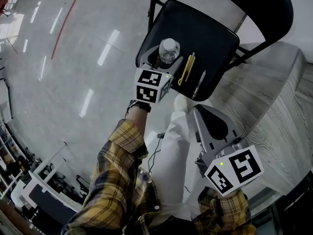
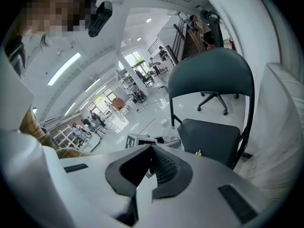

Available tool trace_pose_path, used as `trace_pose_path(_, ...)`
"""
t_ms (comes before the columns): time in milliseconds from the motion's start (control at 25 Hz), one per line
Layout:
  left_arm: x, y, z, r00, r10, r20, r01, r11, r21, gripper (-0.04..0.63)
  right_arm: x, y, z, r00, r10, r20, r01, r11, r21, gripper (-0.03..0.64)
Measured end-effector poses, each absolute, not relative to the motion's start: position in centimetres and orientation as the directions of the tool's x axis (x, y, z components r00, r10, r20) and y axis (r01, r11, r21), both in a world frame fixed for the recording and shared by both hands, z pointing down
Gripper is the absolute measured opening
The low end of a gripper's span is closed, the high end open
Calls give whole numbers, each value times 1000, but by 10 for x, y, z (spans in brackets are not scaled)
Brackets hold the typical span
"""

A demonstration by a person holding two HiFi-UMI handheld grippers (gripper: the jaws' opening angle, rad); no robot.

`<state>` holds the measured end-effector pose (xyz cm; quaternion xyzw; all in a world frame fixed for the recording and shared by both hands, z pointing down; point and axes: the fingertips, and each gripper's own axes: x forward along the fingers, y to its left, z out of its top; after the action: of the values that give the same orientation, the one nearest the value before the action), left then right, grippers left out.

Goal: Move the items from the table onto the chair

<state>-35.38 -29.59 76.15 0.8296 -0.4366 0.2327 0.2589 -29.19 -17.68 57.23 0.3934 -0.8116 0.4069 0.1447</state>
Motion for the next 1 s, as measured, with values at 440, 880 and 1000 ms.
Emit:
trace_pose_path(440, -352, -271, 781, 517, -571, 638, -829, -520, 206, 316, -295, -173, 576, -667, -499, 554, -741, 362, -566, 17)
trace_pose_path(880, -354, -262, 781, 489, -573, 658, -846, -496, 197, 322, -292, -172, 573, -660, -506, 555, -746, 353, -565, 17)
trace_pose_path(1000, -357, -257, 783, 468, -566, 679, -861, -464, 207, 322, -292, -171, 569, -661, -508, 552, -745, 358, -563, 17)
